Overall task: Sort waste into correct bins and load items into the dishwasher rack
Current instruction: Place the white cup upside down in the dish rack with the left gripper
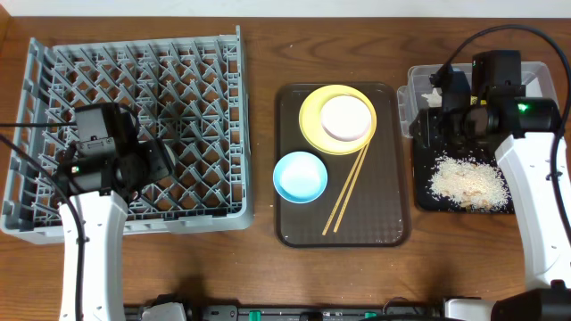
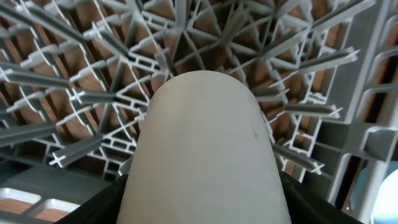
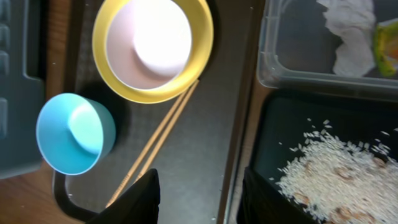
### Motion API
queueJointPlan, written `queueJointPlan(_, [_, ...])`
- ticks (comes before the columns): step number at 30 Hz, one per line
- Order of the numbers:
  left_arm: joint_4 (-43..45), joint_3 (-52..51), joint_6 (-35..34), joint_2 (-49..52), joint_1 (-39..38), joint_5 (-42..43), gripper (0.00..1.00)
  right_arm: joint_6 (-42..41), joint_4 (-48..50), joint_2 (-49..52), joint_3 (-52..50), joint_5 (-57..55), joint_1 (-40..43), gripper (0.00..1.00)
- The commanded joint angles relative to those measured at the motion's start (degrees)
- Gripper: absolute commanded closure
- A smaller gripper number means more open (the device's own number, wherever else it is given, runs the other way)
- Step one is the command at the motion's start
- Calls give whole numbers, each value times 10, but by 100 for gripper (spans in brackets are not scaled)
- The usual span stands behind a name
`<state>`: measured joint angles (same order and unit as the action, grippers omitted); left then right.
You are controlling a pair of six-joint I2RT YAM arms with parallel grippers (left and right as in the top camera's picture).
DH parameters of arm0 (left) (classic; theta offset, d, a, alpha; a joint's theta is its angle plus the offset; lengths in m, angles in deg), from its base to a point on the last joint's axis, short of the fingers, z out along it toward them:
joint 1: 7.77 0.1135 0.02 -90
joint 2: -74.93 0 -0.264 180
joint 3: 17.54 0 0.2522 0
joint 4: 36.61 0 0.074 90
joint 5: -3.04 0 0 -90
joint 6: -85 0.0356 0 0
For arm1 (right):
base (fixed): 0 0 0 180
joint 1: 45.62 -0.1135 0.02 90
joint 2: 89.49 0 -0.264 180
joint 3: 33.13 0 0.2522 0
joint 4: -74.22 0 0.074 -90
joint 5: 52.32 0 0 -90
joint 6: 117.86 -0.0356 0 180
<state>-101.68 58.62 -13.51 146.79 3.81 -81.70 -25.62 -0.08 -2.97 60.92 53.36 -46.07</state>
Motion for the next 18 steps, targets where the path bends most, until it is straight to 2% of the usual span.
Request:
queueJointPlan(1, [-5, 6, 8, 23, 2, -12, 70, 8, -3, 1, 1, -19, 0, 59])
queueJointPlan(7, [-18, 4, 8, 78, 2, -7, 70, 8, -4, 1, 1, -19, 0, 59])
queueJointPlan(10, [-17, 4, 8, 109, 2, -8, 69, 8, -8, 1, 1, -19, 0, 56])
queueJointPlan(11, [-16, 4, 8, 119, 2, -8, 64, 8, -10, 1, 1, -19, 0, 52])
queueJointPlan(12, [-14, 4, 8, 128, 2, -8, 53, 8, -11, 1, 1, -18, 0, 48])
queueJointPlan(15, [-11, 4, 8, 144, 2, -8, 35, 8, -12, 1, 1, -17, 0, 40])
queueJointPlan(18, [-8, 6, 8, 140, 3, -8, 20, 8, -12, 1, 1, -17, 0, 32])
